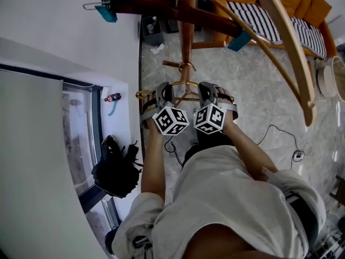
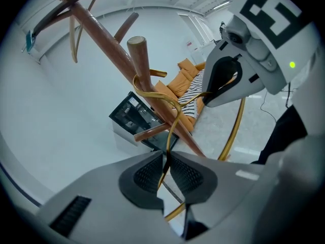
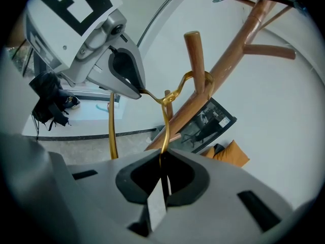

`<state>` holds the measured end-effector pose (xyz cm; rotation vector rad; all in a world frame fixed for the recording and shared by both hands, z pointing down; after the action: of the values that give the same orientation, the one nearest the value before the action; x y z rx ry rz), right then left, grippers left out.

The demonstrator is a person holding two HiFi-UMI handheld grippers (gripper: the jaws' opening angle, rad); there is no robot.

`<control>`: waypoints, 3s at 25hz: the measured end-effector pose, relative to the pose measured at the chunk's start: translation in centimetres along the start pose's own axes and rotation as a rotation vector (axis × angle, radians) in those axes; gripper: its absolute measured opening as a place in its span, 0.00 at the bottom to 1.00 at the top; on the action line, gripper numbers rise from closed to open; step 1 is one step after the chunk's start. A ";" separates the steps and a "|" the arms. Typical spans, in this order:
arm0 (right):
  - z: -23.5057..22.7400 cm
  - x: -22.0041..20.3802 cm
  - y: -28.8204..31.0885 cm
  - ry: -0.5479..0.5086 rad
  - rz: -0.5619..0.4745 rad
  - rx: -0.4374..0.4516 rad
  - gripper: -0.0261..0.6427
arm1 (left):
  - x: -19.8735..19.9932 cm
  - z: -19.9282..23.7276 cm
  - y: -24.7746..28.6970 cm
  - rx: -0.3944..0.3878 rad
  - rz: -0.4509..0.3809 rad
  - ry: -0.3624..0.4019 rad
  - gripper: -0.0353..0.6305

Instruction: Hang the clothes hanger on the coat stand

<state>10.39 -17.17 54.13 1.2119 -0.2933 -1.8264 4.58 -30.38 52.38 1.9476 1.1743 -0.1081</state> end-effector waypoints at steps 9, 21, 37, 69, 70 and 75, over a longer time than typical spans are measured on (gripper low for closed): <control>0.0 -0.2 0.5 -0.003 0.004 -0.006 0.05 | 0.1 0.0 0.8 -0.002 0.007 0.008 0.12; -0.3 -0.8 1.0 -0.009 0.011 0.012 0.05 | 0.2 -0.5 1.6 -0.008 0.017 -0.001 0.12; -0.2 -0.8 1.7 -0.011 0.010 0.051 0.06 | -0.2 -0.5 2.2 0.044 0.033 -0.059 0.12; -0.9 -0.1 -10.1 0.462 -0.470 0.024 0.05 | -0.1 -4.6 -11.7 0.245 -0.373 -0.923 0.07; -1.0 -0.3 -10.7 0.495 -0.477 0.041 0.05 | -0.1 -4.9 -12.1 0.252 -0.385 -0.937 0.07; -1.1 -1.0 -13.2 0.500 -0.495 0.043 0.05 | 0.0 -6.0 -13.5 0.255 -0.400 -0.963 0.07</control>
<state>4.21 -8.60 46.04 1.8376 0.2748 -1.8385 -7.68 -23.39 48.02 1.4921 0.8636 -1.2976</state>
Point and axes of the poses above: the fingertips, and each gripper's own axes: y forward along the fingers, z to its left, x out of its top, the point moved 10 cm from there along -y, backward along the fingers, and after that the axes turned 5 degrees about y, right-handed, at the moved point
